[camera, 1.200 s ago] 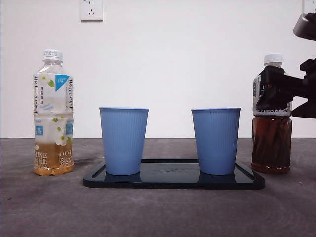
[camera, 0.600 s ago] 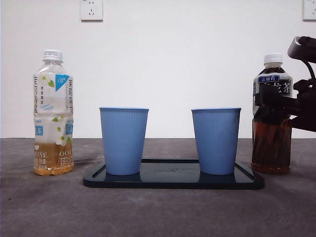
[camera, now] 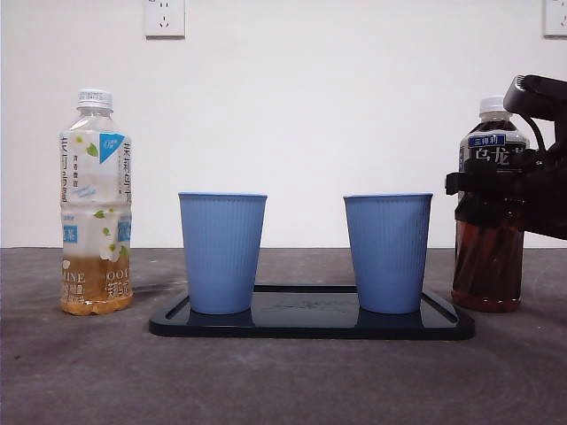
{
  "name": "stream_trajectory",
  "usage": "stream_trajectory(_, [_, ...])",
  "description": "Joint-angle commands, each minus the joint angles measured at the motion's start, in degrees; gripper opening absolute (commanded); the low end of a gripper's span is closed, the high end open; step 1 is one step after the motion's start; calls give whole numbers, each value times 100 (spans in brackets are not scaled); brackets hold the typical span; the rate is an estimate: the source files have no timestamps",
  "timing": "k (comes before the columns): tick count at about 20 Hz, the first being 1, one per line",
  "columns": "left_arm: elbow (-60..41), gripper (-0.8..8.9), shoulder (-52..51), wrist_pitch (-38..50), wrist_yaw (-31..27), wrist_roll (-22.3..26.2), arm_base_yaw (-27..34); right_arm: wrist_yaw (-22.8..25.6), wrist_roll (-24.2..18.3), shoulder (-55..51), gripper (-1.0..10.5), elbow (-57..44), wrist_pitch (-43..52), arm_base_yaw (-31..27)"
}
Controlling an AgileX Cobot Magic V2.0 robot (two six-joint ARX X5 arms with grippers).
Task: Pour the drink into the cup
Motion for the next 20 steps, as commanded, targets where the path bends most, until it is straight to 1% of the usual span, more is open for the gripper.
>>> stream_trajectory(1, [116,473,24,33,28,52,-20,42,-31,109,191,59,66,13])
stream_trajectory(3, [116,472,24,35,28,55,-20,35,-177,101,186,59,92,13])
stream_trajectory(5, [116,469,24,35,26,103,-20,17,-286,-11,128,59,42,13])
stream_trajectory(7, [116,469,24,37,26,160,-20,22,-396,-291,121,59,-87,13])
stream_trajectory(9, [116,469,24,39,24,162,-20,85,-538,-715,119,70,-409,11])
stream_trajectory(10, [116,469,24,44,24,179,-20,129,-625,-957,119,122,-748,9])
stream_trajectory(12, [116,469,24,46,15,192,-20,166,-861,-1451,119,339,-1722,9])
stream_trajectory(15, [116,469,24,46,-13,203,-20,170,-1224,-2100,119,868,-3139,11])
stream_trajectory(17, [116,469,24,46,-15,201,-20,170,-1637,-2393,119,1436,-4312,15])
stream_trajectory(20, [116,469,24,48,-17,201,-24,186,-2323,-2524,119,2433,-6275,15])
